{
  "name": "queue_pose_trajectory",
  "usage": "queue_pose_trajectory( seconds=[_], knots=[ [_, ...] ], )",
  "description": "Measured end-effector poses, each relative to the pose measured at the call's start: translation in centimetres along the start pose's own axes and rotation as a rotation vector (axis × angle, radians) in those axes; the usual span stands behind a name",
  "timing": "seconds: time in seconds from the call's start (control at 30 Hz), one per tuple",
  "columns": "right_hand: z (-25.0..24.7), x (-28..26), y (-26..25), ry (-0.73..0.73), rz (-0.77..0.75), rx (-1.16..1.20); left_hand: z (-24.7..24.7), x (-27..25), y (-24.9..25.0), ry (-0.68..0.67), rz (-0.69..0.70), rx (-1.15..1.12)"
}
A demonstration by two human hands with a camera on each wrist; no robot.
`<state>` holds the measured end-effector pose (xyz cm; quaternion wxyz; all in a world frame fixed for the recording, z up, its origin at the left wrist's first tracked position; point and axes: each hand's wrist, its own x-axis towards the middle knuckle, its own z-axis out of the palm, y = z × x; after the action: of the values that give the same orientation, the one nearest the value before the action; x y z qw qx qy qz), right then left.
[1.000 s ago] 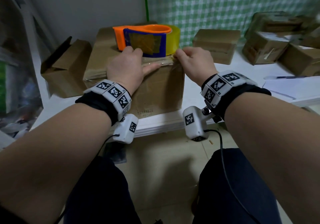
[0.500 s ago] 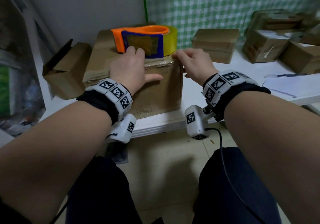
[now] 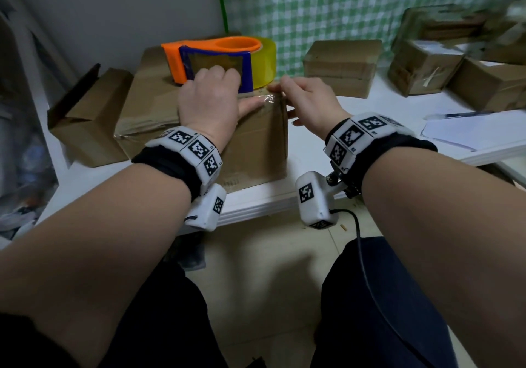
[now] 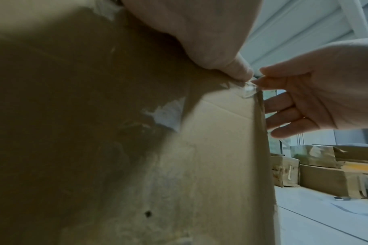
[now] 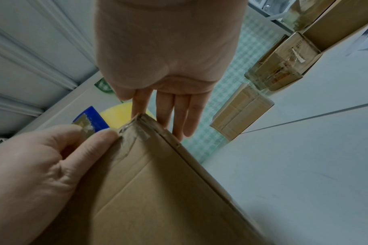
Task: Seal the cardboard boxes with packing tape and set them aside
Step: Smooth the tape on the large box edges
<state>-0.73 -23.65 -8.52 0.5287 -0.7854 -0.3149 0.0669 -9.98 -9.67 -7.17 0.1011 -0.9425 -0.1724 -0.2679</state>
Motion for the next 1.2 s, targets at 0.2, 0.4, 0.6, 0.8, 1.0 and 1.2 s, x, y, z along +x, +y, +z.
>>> queue_pose_trajectory(
  seconds=[0.2,0.4,0.6,0.8,1.0,1.2],
  knots=[
    [0.0,-0.4,0.1,-0.013,-0.002,-0.002,-0.4,-0.4,0.4,-0.050,0.038,0.102],
    [-0.3,-0.8,-0.3,-0.026,0.000,-0.006,-1.1,-0.1,1.2,-0.030,-0.052,0.094],
    [-0.4,-0.7,-0.2,-0.046,0.020,0.037,0.2,0.2,2.1,0.047,-0.131,0.022],
    [-0.2,-0.3,0.3,-0.016,0.008,0.065,1.1,0.1,2.1,0.093,-0.072,0.030],
    [0.2,-0.1,0.4,0.040,-0.006,0.004,1.0,-0.1,2.1,0.075,-0.048,0.023],
    [0.5,-0.5,0.1,0.086,-0.087,-0.213,0.5,-1.4,1.0,0.042,0.052,-0.048]
  ],
)
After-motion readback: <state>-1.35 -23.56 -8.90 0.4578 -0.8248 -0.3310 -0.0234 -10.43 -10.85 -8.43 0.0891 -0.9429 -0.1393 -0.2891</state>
